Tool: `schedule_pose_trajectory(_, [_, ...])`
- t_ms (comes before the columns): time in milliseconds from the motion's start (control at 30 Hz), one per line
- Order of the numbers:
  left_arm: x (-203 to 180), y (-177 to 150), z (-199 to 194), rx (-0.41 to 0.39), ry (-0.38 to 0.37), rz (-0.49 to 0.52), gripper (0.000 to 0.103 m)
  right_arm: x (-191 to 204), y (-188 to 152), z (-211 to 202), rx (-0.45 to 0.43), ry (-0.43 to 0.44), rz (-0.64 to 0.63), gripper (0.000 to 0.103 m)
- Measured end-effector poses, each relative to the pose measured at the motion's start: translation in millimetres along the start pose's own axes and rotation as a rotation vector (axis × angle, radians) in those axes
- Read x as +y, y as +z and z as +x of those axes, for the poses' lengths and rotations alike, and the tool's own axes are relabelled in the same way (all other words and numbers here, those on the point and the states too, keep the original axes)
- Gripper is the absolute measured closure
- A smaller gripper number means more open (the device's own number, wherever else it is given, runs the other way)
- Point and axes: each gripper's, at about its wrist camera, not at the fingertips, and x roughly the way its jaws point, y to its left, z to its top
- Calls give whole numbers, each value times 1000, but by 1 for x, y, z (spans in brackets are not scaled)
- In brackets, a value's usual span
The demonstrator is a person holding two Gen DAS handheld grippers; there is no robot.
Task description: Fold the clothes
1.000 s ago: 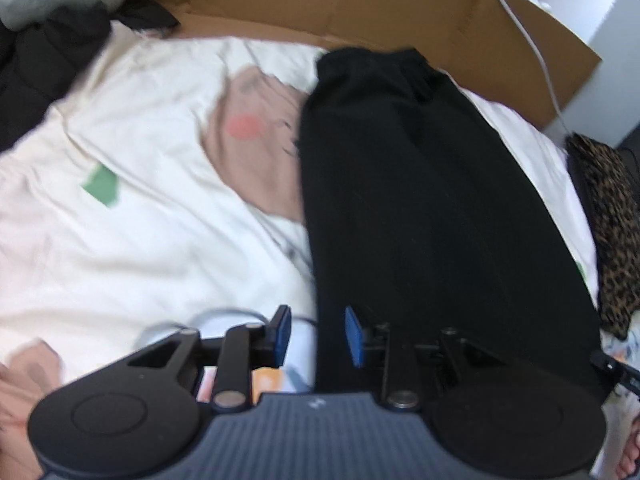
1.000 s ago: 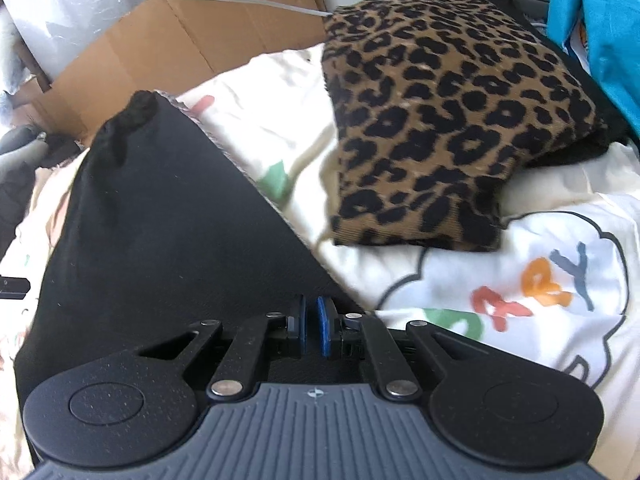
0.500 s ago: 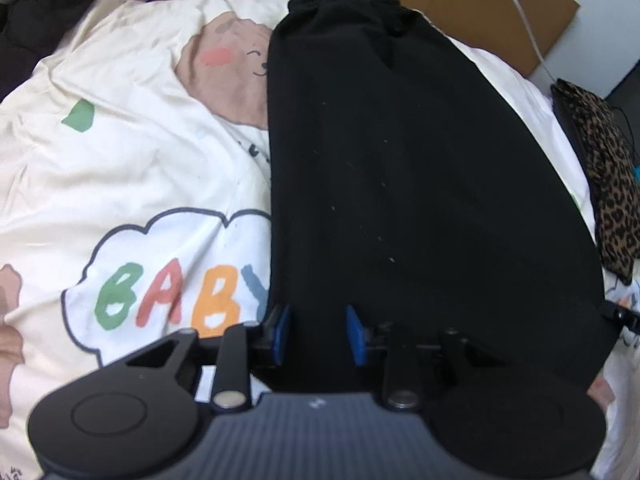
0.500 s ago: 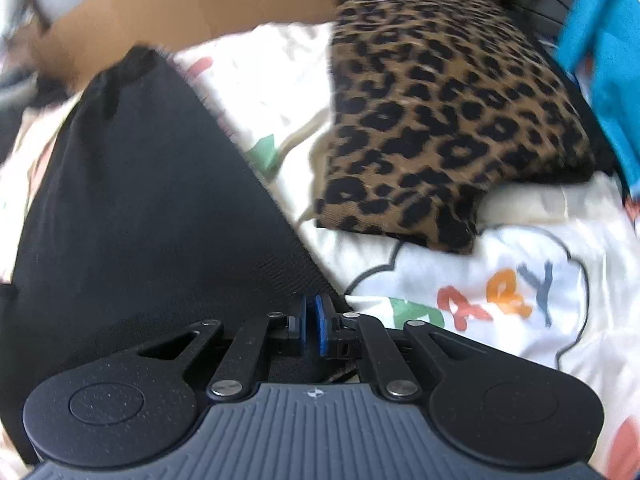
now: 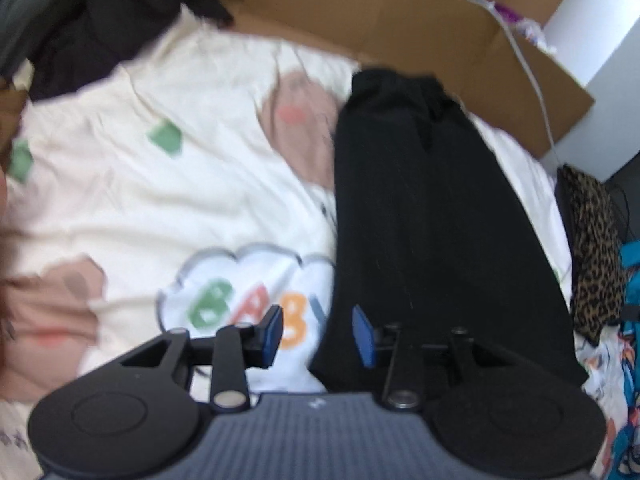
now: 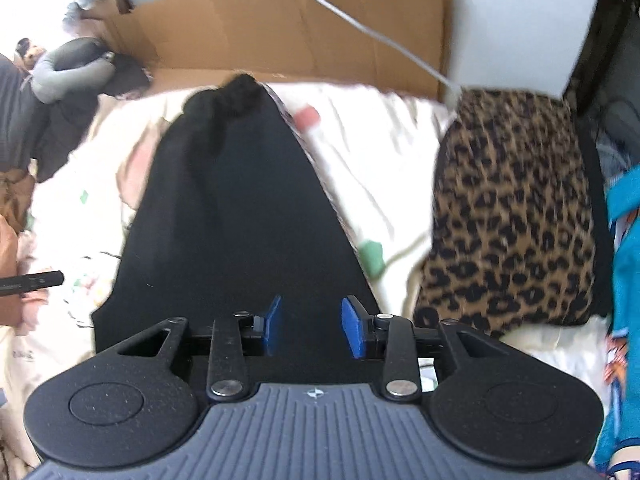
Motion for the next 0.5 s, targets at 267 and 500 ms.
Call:
schedule_pose_trajectory(267, [-3, 12, -16, -75, 35, 82, 50, 47, 41, -57, 23, -27, -114, 61])
schedule_pose_trajectory(500, [-6, 14, -24, -65, -3, 105, 36, 91, 70, -104, 48, -87, -215, 47])
